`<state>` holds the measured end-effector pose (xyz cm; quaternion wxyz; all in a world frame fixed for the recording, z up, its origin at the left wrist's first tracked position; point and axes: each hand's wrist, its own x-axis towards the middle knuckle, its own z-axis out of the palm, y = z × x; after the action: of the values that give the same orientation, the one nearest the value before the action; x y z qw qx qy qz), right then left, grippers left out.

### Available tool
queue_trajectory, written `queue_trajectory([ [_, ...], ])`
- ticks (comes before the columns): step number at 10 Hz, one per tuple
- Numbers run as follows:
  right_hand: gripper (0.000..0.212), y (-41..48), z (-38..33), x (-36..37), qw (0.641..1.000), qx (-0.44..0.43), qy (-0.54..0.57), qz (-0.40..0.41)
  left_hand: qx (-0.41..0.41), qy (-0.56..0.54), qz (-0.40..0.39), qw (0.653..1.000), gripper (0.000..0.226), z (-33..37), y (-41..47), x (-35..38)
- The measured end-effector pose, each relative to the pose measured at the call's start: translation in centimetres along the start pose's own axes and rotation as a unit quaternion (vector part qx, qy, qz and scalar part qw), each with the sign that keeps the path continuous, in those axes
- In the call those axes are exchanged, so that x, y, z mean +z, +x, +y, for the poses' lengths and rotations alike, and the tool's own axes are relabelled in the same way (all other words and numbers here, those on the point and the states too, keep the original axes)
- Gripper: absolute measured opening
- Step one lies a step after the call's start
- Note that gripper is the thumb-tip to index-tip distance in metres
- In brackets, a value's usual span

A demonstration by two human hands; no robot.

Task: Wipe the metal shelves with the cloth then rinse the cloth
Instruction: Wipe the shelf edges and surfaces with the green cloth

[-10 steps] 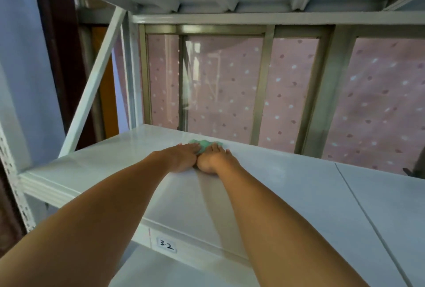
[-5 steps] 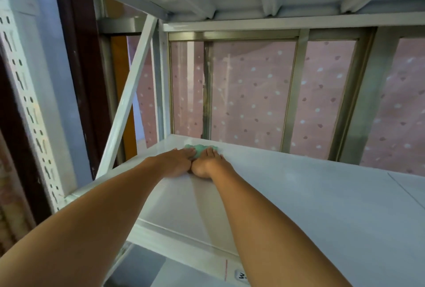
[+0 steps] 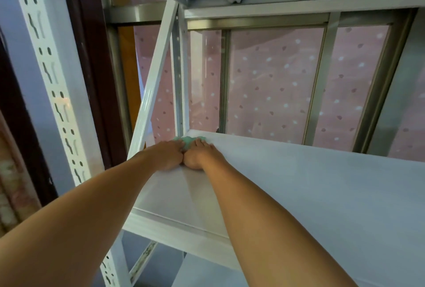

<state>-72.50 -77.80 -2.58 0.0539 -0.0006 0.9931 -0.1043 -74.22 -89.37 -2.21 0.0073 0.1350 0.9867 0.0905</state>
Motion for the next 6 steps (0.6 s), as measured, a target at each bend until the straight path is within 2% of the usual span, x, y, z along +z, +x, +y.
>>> queue_trajectory([
  [1, 0.065, 0.9, -1.1, 0.3, 0.999, -0.002, -0.031, 0.012, -0.029, 0.011, 0.007, 0.999, 0.037, -0.8, 1.4, 0.2],
  [2, 0.054, 1.0, -1.6, -0.9, 0.999, 0.006, -0.032, -0.010, -0.053, 0.034, -0.025, 0.998, 0.035, -0.8, 2.8, 0.1],
  [4, 0.042, 2.0, -2.0, -0.7, 0.998, -0.027, -0.046, 0.018, -0.081, 0.103, -0.057, 0.990, 0.036, -0.8, 3.3, -0.6],
  [5, 0.054, 2.6, -2.4, -1.4, 0.998, -0.028, -0.043, -0.026, -0.093, 0.106, -0.031, 0.989, 0.031, -1.8, 4.1, 0.0],
  [6, 0.057, 3.8, -2.7, -1.0, 1.000, -0.013, -0.009, -0.019, -0.096, 0.088, 0.006, 0.992, 0.029, -1.6, 4.1, 0.1],
])
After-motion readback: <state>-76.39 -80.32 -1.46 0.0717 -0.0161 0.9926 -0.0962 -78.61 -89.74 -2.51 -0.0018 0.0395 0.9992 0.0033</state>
